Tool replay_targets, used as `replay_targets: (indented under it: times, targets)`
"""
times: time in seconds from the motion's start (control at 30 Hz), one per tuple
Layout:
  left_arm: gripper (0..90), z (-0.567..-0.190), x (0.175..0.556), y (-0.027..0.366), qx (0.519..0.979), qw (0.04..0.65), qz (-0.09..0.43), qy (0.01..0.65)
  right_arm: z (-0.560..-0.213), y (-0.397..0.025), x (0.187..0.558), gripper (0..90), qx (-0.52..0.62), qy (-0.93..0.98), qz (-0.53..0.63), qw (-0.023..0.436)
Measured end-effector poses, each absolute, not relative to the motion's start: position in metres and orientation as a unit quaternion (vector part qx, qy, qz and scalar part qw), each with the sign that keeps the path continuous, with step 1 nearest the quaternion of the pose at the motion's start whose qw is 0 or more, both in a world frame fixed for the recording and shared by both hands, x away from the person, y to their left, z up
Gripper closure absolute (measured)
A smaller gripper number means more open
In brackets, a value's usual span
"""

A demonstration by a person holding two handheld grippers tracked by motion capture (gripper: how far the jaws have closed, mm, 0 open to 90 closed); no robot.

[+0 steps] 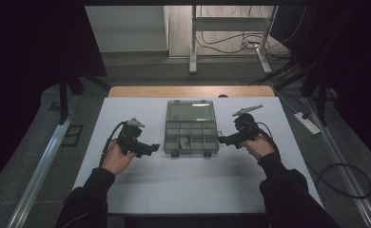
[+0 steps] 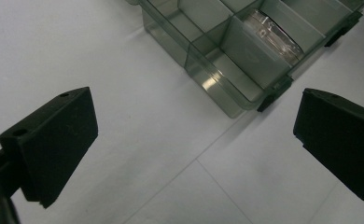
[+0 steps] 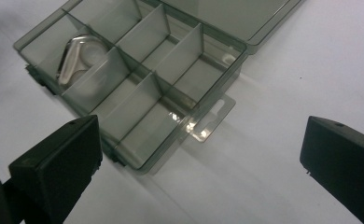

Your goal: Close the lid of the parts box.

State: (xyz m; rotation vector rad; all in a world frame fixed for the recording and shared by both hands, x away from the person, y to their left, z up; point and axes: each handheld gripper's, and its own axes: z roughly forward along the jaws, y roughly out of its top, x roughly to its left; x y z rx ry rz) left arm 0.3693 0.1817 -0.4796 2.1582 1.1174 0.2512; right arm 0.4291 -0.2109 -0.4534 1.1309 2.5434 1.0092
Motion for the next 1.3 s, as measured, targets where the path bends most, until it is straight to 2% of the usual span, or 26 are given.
replay_targets:
  times: [0.53,0.8,1.3]
  targets:
    - [0.3,-0.485,0.394,0.168,0.835,0.339,0.08,0.426,-0.462,-0.192,0.463,0.0,0.394,0.853,0.328,0.095]
    - [0.0,-0.489,0.408,0.164,0.842,0.33,0.082,0.418,-0.463,-0.188,0.483,0.0,0.417,0.847,0.321,0.079]
    - [0.0,-0.492,0.426,0.152,0.845,0.339,0.091,0.404,-0.468,-0.177,0.517,0.0,0.439,0.849,0.278,0.089]
